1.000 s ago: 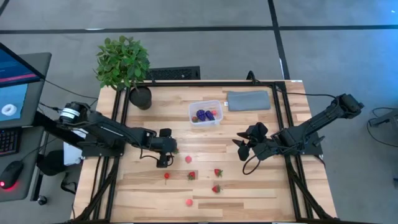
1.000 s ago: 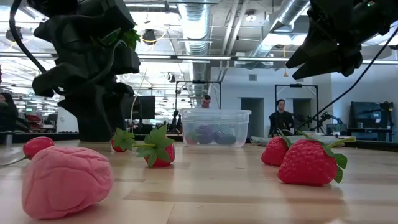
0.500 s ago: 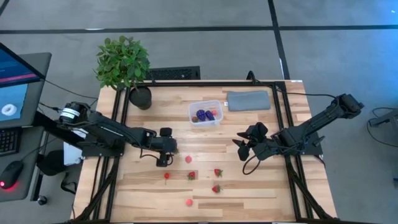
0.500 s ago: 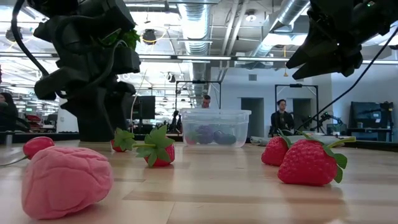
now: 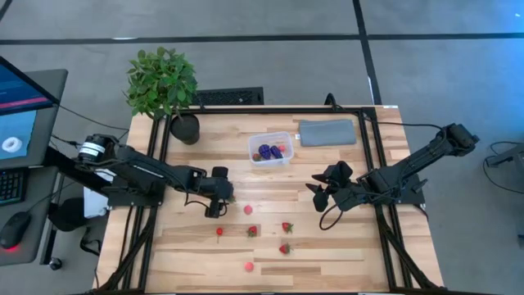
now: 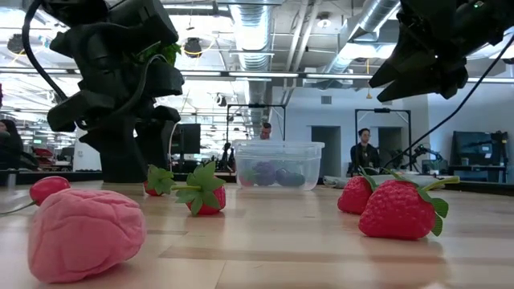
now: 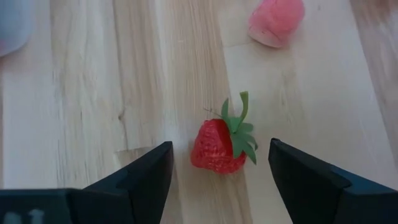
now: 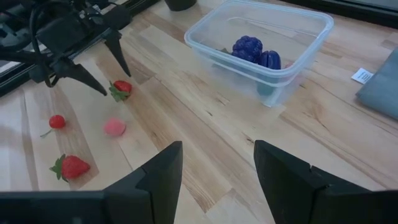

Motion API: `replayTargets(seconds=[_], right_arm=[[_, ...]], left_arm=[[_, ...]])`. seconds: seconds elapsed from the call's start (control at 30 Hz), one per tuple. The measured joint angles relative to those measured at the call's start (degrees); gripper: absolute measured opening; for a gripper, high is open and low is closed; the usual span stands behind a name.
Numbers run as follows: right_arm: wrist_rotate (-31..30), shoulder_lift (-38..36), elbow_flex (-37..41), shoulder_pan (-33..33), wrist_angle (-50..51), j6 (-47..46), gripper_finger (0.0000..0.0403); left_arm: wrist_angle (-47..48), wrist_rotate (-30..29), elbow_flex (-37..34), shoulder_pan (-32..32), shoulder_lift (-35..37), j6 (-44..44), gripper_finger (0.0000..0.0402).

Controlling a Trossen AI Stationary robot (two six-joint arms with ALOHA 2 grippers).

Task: Pick and placing Produce into tupperware
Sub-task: Put the strawberry into the container

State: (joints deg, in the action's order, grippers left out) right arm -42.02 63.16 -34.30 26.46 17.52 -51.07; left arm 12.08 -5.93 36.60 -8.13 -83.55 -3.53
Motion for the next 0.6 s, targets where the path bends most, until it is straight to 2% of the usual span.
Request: replayTargets(seconds=[0.6], right_arm=[[0.0, 0.0, 0.0, 0.0, -0.04, 0.0, 0.0221]], left_arm=[[-0.01, 2.8, -0.02, 1.13, 0.0, -0.02, 0.0254]])
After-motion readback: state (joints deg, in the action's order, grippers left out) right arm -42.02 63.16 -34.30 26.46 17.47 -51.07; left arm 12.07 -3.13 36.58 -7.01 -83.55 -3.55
